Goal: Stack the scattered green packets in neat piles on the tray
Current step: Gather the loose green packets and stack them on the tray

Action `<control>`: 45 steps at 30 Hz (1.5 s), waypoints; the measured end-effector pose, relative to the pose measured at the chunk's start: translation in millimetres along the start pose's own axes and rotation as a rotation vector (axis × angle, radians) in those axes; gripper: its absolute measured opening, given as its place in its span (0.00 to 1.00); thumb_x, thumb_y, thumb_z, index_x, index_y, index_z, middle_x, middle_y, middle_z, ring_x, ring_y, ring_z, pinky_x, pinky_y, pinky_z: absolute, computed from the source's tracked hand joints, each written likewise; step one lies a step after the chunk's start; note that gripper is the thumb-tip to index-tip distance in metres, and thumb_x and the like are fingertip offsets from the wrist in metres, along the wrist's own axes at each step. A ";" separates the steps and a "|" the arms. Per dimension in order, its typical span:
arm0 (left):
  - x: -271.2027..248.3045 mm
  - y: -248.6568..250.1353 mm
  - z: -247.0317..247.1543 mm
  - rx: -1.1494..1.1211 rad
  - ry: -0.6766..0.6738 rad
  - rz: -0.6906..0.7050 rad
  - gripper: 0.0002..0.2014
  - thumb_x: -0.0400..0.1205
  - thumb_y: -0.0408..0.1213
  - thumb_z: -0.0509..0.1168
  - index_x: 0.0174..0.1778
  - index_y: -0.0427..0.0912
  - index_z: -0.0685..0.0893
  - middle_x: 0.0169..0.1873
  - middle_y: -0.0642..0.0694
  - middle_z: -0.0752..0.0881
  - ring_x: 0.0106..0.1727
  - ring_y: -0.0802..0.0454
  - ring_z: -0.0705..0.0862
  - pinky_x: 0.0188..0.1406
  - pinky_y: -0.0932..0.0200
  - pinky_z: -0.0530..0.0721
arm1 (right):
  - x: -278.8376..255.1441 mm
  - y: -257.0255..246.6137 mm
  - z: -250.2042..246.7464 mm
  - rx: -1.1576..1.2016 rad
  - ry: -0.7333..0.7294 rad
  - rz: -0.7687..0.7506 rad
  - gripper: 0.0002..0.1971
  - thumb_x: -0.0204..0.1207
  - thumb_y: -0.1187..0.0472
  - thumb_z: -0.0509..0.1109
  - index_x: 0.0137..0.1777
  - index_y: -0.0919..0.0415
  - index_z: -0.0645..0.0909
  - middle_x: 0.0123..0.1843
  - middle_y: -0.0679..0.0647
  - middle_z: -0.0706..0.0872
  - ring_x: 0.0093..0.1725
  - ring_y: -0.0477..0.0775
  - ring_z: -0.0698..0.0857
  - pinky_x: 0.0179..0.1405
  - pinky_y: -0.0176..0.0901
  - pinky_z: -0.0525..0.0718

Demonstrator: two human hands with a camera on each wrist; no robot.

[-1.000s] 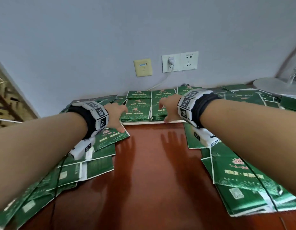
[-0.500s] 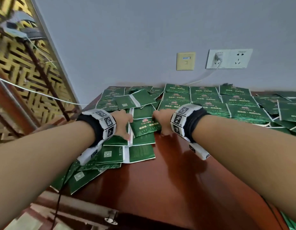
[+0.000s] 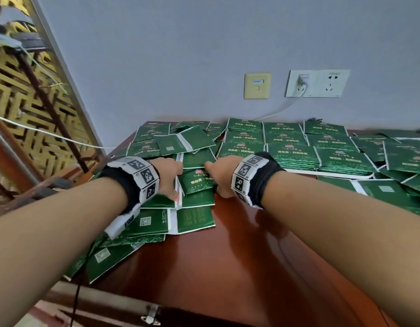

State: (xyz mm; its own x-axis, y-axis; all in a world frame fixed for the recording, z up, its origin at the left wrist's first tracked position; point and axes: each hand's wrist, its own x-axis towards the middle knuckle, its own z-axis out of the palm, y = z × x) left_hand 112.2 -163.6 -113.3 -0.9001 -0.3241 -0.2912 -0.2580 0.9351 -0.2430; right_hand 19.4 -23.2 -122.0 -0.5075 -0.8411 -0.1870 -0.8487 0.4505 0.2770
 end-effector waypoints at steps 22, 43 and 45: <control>-10.3 6.8 -1.1 -0.050 0.036 0.005 0.46 0.73 0.48 0.76 0.82 0.37 0.58 0.72 0.38 0.75 0.70 0.41 0.76 0.69 0.49 0.76 | -24.3 11.2 -24.0 0.055 0.106 0.123 0.09 0.69 0.60 0.64 0.45 0.56 0.84 0.39 0.53 0.85 0.37 0.57 0.85 0.40 0.47 0.88; 25.2 52.5 -9.7 0.009 0.066 0.218 0.40 0.72 0.43 0.76 0.78 0.37 0.67 0.69 0.39 0.73 0.66 0.43 0.73 0.67 0.48 0.77 | -62.3 76.2 -48.2 0.320 0.113 0.244 0.07 0.69 0.57 0.66 0.38 0.62 0.79 0.30 0.52 0.79 0.30 0.53 0.77 0.27 0.35 0.71; 29.1 52.5 -13.1 0.112 0.067 0.246 0.43 0.71 0.53 0.76 0.78 0.40 0.68 0.70 0.40 0.71 0.67 0.42 0.71 0.68 0.45 0.74 | -60.5 80.1 -42.5 0.296 0.173 0.214 0.11 0.67 0.54 0.67 0.45 0.58 0.85 0.35 0.51 0.86 0.34 0.53 0.83 0.33 0.38 0.81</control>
State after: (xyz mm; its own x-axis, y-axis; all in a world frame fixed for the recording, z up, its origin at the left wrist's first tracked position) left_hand 67.9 -122.0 -122.5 -0.9530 -0.0759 -0.2932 0.0080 0.9615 -0.2748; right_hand -11.6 51.1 -48.5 -0.6666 -0.7452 0.0141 -0.7453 0.6667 0.0040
